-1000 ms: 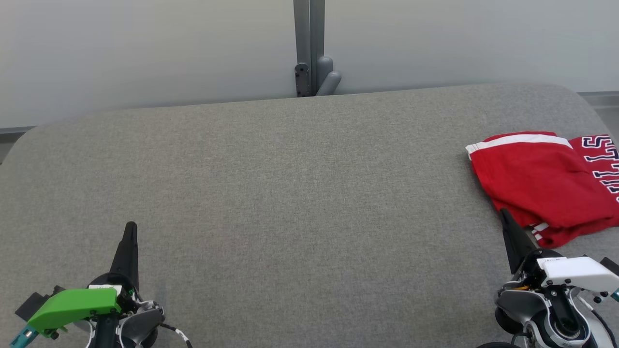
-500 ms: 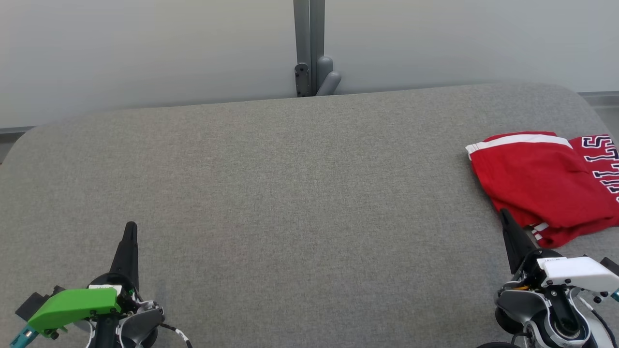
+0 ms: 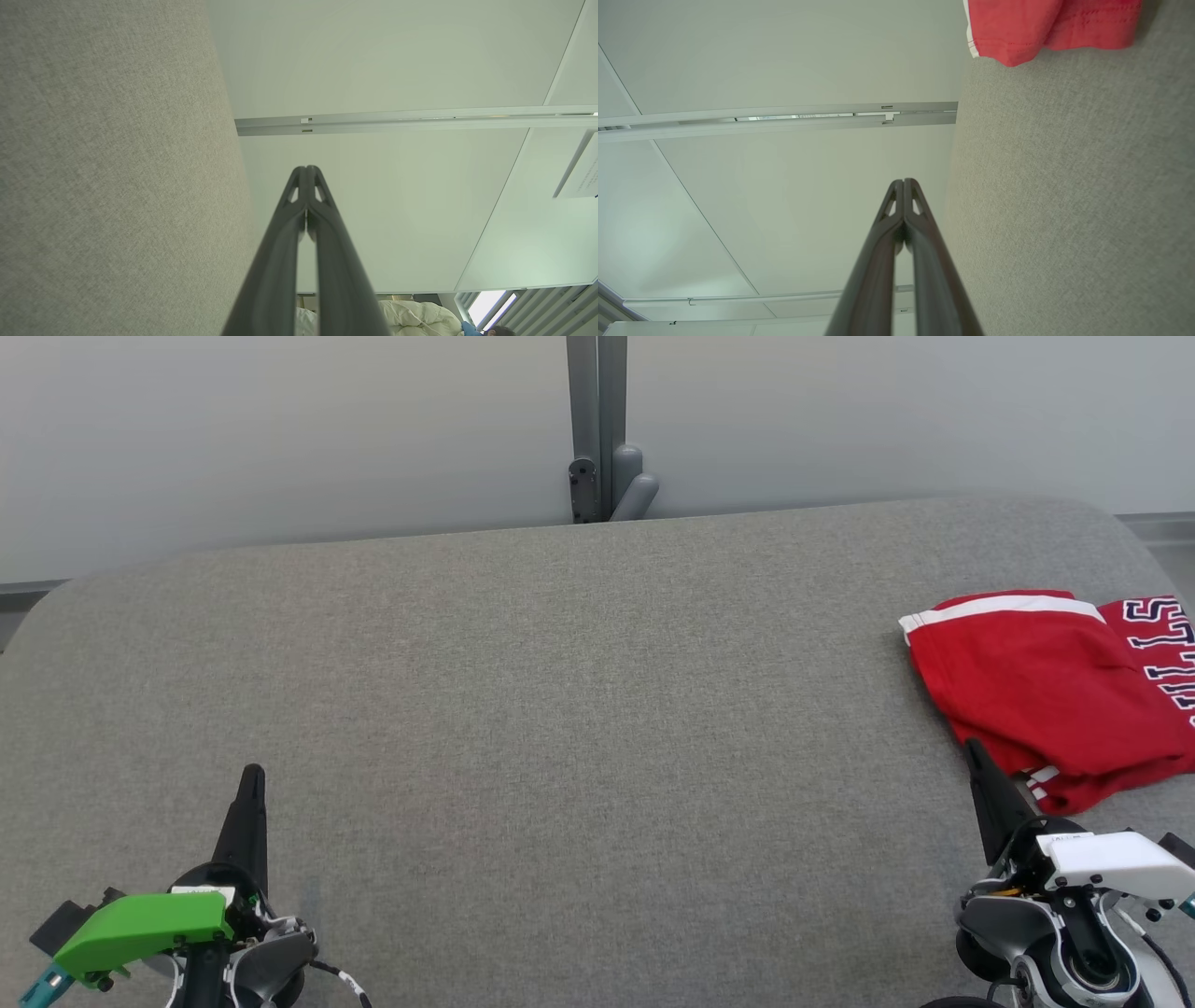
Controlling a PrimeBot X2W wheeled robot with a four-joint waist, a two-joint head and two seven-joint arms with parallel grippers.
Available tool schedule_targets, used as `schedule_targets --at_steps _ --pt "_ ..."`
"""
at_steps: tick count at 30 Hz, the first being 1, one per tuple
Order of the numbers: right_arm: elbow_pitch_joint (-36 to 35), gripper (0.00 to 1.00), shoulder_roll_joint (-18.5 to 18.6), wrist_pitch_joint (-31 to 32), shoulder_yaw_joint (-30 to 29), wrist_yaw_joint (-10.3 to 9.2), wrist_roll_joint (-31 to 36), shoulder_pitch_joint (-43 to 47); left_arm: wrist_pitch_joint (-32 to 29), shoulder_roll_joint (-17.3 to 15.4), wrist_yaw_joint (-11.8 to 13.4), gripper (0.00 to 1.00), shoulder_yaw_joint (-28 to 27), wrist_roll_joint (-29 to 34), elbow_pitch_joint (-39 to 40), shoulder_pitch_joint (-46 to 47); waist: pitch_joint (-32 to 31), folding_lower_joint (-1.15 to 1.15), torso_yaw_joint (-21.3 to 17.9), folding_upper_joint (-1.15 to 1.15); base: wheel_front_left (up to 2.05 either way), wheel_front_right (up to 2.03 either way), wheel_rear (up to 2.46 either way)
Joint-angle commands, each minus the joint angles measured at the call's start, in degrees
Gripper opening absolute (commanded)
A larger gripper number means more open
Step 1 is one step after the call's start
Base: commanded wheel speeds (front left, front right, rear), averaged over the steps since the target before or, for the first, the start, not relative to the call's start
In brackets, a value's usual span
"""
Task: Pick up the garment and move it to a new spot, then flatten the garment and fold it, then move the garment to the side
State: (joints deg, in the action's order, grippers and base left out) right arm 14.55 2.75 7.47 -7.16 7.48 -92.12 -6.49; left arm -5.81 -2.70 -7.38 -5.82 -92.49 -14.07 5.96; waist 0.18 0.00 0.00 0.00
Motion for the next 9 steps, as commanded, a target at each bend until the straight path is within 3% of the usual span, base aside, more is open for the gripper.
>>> schedule_targets --at_steps 1,9 --pt "0.1 0.00 0.3 0.0 0.0 0.02 -0.3 -0.6 0.0 -0.3 -0.2 0.00 -0.3 0.0 0.1 0.7 0.0 0.00 0.0 0.00 0.00 0.00 0.00" --pt "0.1 0.00 0.3 0.0 0.0 0.02 -0.3 -0.6 0.0 -0.3 -0.2 0.00 -0.3 0.0 0.1 0.7 0.0 0.00 0.0 0.00 0.00 0.00 0.00"
